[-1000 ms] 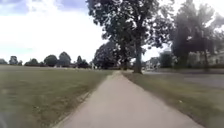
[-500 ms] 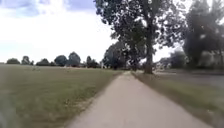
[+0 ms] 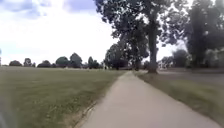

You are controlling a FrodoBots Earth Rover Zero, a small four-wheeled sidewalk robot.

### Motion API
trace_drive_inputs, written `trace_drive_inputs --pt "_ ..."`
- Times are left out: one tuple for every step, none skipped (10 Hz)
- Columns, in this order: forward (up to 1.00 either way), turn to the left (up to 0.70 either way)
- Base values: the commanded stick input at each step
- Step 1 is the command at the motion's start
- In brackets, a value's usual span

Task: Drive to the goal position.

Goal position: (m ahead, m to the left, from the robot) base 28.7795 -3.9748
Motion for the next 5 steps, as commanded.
trace_drive_inputs --pt "1.0 0.0" --pt "1.0 0.0" --pt "1.0 0.0" --pt "1.0 -0.15" --pt "1.0 -0.36"
